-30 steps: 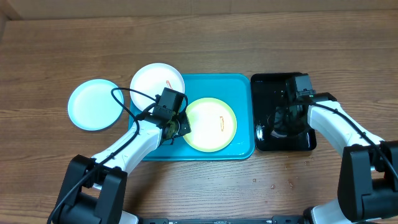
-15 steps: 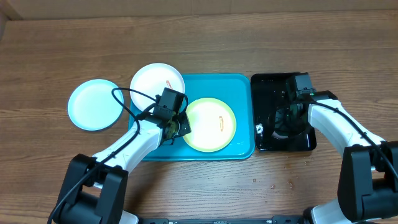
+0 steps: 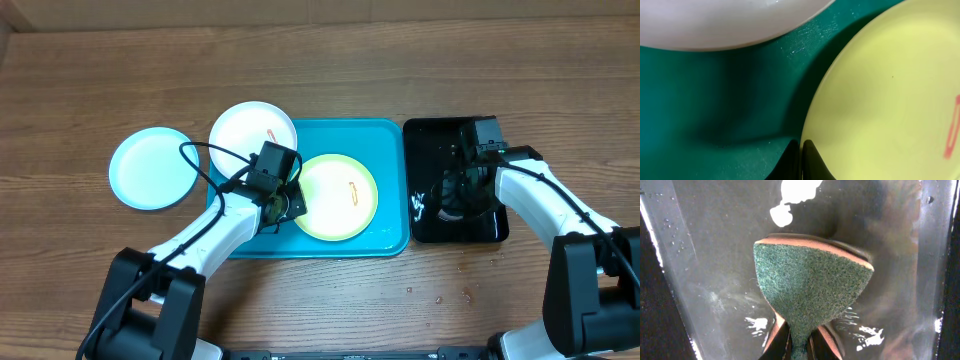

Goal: Clean dirty plates on tray and stack at the side
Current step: 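Rub the held sponge in the black tray's water with the right gripper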

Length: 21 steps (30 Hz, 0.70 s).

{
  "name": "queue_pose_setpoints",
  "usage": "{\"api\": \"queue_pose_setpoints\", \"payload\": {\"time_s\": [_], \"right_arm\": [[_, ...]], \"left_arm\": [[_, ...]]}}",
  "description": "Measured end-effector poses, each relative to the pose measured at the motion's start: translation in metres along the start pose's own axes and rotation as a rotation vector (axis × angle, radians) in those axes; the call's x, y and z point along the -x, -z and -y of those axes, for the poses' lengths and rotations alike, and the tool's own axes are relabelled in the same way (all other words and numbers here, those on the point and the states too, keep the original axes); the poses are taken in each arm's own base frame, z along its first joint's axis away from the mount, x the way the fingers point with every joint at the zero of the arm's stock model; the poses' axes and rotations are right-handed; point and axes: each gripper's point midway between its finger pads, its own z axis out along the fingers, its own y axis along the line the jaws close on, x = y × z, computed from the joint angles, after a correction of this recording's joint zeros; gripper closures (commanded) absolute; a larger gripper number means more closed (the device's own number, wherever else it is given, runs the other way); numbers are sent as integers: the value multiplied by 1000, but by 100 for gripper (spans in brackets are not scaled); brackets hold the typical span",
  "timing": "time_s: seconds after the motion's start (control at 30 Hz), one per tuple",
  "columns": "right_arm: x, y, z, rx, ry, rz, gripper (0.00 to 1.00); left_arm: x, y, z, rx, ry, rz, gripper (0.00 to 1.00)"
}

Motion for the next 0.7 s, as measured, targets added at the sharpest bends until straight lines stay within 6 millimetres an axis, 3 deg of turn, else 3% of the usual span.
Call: {"api": "queue_pose_setpoints", "payload": {"time_s": [0.4,0.7], "right_arm": [[5,4,4,-29,39,9,96],[20,27,2,-43,46,18,96]], "left_arm": [[1,5,-5,26,57,15,96],[0,5,-10,49,63,11,96]]}}
